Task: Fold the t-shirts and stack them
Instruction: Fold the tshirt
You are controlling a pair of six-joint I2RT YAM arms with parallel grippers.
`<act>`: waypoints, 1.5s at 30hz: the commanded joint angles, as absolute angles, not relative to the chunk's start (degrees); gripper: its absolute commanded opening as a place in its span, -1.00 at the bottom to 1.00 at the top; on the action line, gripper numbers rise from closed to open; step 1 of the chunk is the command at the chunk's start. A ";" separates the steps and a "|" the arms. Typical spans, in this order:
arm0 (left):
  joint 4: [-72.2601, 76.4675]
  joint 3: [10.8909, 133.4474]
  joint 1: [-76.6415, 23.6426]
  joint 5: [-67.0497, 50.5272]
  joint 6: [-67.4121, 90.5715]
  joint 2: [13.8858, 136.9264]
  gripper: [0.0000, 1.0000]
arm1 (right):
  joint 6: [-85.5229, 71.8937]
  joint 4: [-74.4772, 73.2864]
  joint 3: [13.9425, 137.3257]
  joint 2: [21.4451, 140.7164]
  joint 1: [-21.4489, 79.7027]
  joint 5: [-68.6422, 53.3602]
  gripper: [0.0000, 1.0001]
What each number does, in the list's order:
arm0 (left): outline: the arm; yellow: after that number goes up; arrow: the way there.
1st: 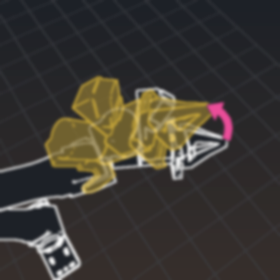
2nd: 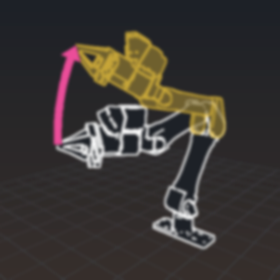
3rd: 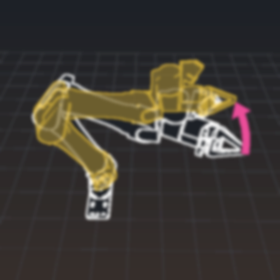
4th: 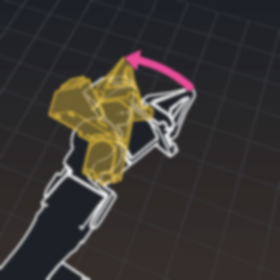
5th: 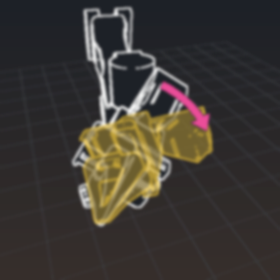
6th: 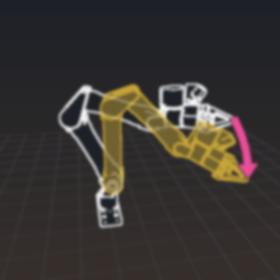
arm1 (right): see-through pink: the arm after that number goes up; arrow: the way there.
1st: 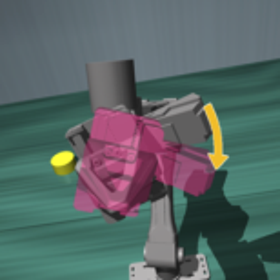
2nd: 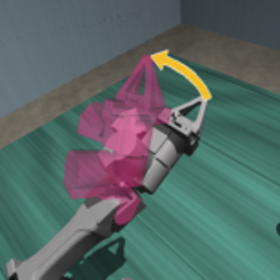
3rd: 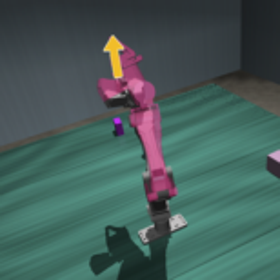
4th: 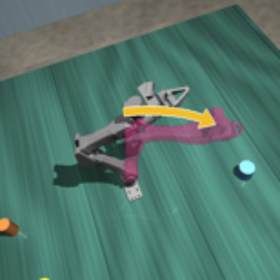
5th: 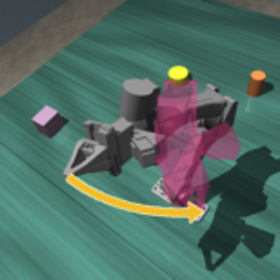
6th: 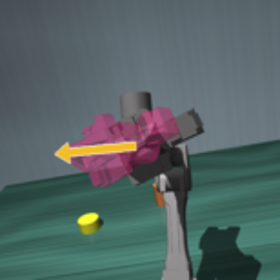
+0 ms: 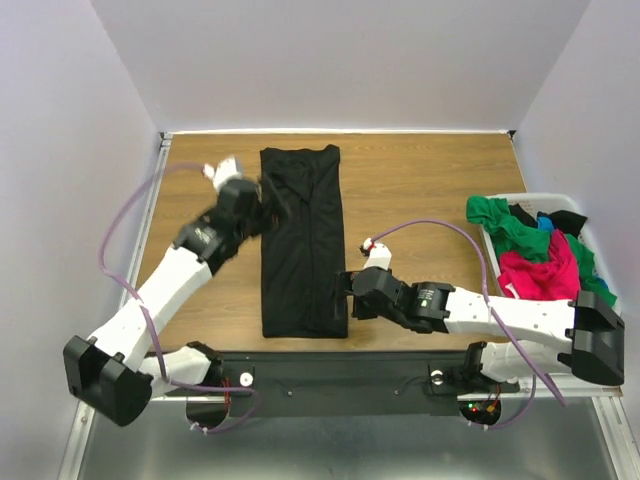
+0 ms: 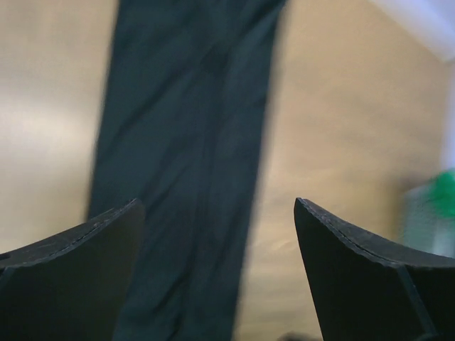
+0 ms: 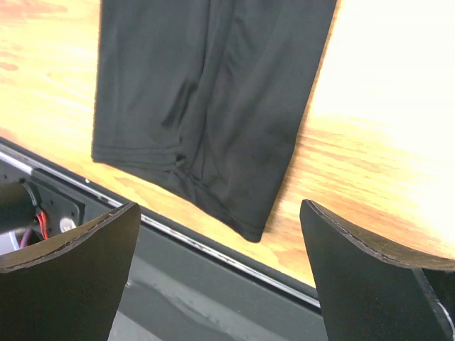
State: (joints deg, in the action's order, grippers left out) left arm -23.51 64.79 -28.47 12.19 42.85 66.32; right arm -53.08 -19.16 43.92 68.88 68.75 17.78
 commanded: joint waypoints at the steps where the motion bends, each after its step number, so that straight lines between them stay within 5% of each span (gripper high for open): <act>1: -27.07 47.67 -29.70 11.61 52.10 57.36 0.97 | -52.21 -19.69 44.65 70.21 68.12 15.12 1.00; 8: -33.90 30.34 -29.79 5.63 57.48 50.36 0.92 | -55.11 -19.60 43.42 74.26 67.41 12.49 1.00; 18: -33.66 24.70 -30.06 -5.26 60.91 46.76 0.66 | -56.60 -19.51 43.42 75.76 67.33 13.80 1.00; 24: -31.73 19.96 -30.06 -9.84 63.19 44.39 0.17 | -55.29 -19.34 44.30 77.16 65.48 12.84 1.00; 38: -30.76 16.61 -30.06 -12.13 65.04 46.85 -0.10 | -53.44 -16.00 45.27 81.82 63.28 7.21 0.93; 45: -31.03 16.52 -30.06 -11.60 65.92 45.35 -0.57 | -55.02 -14.33 43.16 83.76 63.28 4.92 0.73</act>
State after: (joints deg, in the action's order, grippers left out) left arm -29.36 17.72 -29.89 -12.88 65.47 46.22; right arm -53.87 -17.58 43.44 83.40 63.44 6.50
